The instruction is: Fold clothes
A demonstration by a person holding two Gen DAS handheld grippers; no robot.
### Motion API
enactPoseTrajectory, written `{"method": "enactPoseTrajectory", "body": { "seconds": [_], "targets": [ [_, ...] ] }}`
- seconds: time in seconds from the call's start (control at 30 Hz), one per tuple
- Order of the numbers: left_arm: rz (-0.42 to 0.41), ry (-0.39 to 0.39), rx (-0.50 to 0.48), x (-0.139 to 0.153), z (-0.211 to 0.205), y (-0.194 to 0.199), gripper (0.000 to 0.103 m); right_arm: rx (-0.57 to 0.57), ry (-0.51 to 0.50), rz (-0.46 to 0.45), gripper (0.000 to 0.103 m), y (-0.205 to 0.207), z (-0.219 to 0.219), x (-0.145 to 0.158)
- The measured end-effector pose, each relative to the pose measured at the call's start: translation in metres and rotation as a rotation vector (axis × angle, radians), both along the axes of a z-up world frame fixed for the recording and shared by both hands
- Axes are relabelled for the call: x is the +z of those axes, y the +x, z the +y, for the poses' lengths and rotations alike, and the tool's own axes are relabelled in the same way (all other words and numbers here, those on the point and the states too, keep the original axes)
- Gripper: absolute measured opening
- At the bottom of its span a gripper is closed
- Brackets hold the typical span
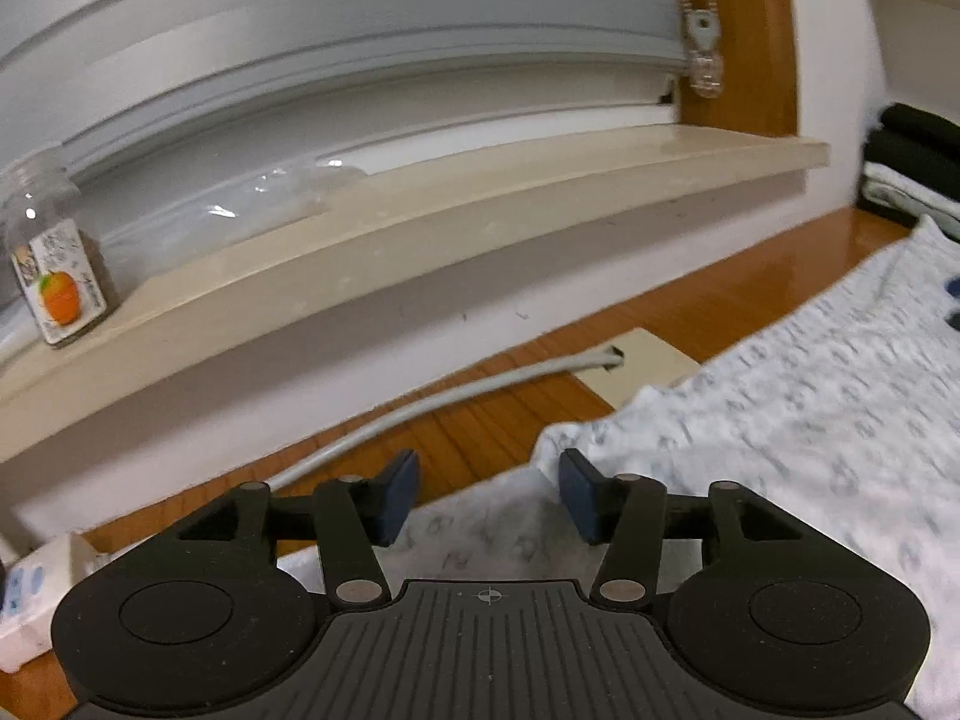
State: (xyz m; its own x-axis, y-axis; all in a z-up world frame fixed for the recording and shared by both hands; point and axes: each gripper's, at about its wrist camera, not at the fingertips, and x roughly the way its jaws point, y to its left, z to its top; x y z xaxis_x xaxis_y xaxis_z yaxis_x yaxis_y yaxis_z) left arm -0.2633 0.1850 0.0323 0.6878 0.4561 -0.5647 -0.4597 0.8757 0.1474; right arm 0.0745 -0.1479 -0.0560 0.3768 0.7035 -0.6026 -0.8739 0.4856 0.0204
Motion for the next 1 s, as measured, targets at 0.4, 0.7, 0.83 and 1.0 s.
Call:
{"method": "enactPoseTrajectory", "body": {
  "seconds": [0.4,0.7,0.83,1.0],
  "targets": [
    [0.002,-0.106,-0.040,-0.012,0.018,-0.035,0.041,-0.002,0.001,0.001,0.091,0.000,0.000,-0.001],
    [-0.113,-0.014,0.123,0.017,0.021,-0.046,0.029,-0.005,-0.001,0.000,0.092,-0.001,-0.001,-0.002],
    [-0.079,0.001,0.131,0.014,0.004,-0.048,0.062,-0.011,-0.003,-0.003,0.093,-0.002,-0.001,-0.002],
    [-0.051,0.044,0.092,0.013,-0.053,-0.049,0.074,-0.027,0.011,-0.044,0.088,-0.009,-0.005,0.000]
  ]
}}
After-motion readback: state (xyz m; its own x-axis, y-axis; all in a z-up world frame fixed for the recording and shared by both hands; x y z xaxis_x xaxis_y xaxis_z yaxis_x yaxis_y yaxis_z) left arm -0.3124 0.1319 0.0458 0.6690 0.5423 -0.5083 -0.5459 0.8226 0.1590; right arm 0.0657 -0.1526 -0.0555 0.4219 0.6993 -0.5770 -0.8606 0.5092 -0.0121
